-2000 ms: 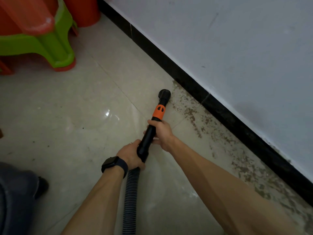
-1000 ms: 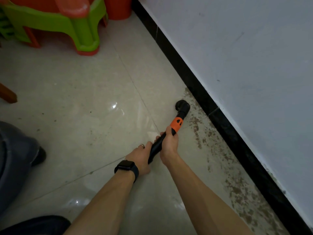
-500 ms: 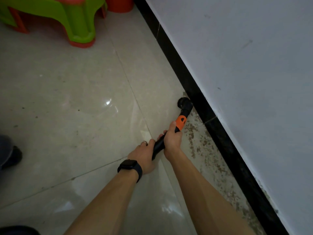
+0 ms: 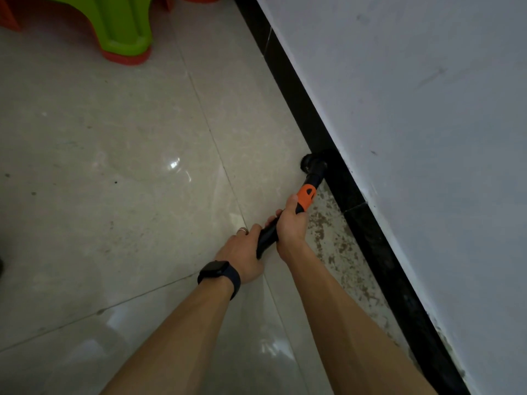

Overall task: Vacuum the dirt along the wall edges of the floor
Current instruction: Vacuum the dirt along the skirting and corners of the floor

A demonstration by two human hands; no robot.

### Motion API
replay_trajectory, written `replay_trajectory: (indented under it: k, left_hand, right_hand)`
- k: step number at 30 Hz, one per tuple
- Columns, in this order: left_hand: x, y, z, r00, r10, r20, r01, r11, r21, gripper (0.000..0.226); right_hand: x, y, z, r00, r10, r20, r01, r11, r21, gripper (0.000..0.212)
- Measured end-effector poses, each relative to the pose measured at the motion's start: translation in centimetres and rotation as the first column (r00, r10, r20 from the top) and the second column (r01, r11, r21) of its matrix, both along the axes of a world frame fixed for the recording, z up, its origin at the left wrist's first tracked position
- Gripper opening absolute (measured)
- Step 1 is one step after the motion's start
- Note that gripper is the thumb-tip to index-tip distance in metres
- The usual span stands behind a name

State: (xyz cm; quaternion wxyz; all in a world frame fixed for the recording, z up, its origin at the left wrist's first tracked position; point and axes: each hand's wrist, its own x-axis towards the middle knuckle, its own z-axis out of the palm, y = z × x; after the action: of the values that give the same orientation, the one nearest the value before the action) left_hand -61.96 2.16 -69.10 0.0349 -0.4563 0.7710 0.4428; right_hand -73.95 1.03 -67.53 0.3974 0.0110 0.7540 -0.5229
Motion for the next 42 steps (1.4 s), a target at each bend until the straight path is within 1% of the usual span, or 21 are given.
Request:
replay_trajectory:
  k: [4, 10, 14, 18, 21, 24, 27, 30, 33, 35, 37, 39, 42]
  left_hand:
    - [0.0, -0.8, -0.2, 0.997, 0.047, -0.056, -0.043, 0.997, 0.066, 0.040]
    - [0.0, -2.1, -0.2, 0.990, 0.100, -0.099, -0.091, 0.992, 0.091, 0.034]
    - [-0.3, -2.9, -0.1, 0.984, 0.133, -0.117, -0.119, 0.986, 0.119, 0.036]
    - [-0.5, -3.3, 0.4, 0.977, 0.175, -0.121, -0.153, 0.972, 0.176, 0.036]
    - [-1.0, -2.9, 1.0, 0.984, 0.144, -0.105, -0.122, 0.973, 0.197, 0.039]
    - [-1.3, -1.9, 1.4, 0.989, 0.117, -0.087, -0.098, 0.975, 0.201, 0.037]
    - [-0.9, -1.1, 1.4, 0.995, 0.073, -0.064, -0.060, 0.980, 0.191, 0.038]
    - [0.0, -0.4, 1.4, 0.999, 0.025, -0.044, -0.018, 0.985, 0.170, 0.035]
    - [1.3, 0.5, 1.2, 0.999, -0.053, -0.013, 0.054, 0.992, 0.117, 0.034]
    - [2.5, 1.0, 1.3, 0.993, -0.111, 0.041, 0.107, 0.991, 0.084, 0.036]
    - [3.7, 1.4, 1.4, 0.982, -0.156, 0.102, 0.152, 0.987, 0.043, 0.039]
    - [5.0, 1.6, 1.5, 0.974, -0.185, 0.132, 0.184, 0.983, 0.019, 0.041]
    - [7.1, 1.9, 1.5, 0.965, -0.211, 0.154, 0.212, 0.977, 0.010, 0.039]
  right_hand:
    - [0.2, -0.8, 0.1, 0.999, 0.026, -0.022, -0.025, 1.000, 0.017, 0.045]
    - [0.3, -2.7, 0.6, 0.994, 0.103, -0.042, -0.102, 0.994, 0.036, 0.045]
    - [0.0, -3.6, 1.1, 0.985, 0.174, -0.013, -0.174, 0.984, 0.043, 0.041]
    - [-1.0, -3.9, 1.8, 0.967, 0.243, 0.071, -0.246, 0.969, 0.033, 0.043]
    - [-1.6, -3.1, 1.7, 0.961, 0.263, 0.084, -0.267, 0.963, 0.040, 0.048]
    - [-1.6, -1.9, 1.4, 0.964, 0.262, 0.040, -0.263, 0.964, 0.039, 0.049]
    - [-1.1, -0.5, 1.2, 0.970, 0.242, 0.017, -0.242, 0.969, 0.036, 0.053]
    - [-0.3, 1.0, 1.1, 0.979, 0.203, 0.034, -0.204, 0.979, 0.016, 0.054]
    - [0.4, 2.4, 1.5, 0.984, 0.144, 0.105, -0.144, 0.990, -0.009, 0.047]
    - [1.0, 3.2, 1.8, 0.980, 0.110, 0.168, -0.107, 0.994, -0.029, 0.043]
    - [2.0, 4.1, 2.2, 0.967, 0.103, 0.232, -0.098, 0.995, -0.032, 0.034]
    - [2.9, 4.8, 2.4, 0.952, 0.098, 0.290, -0.092, 0.995, -0.034, 0.022]
    - [3.5, 5.3, 2.7, 0.949, 0.051, 0.312, -0.033, 0.998, -0.061, 0.014]
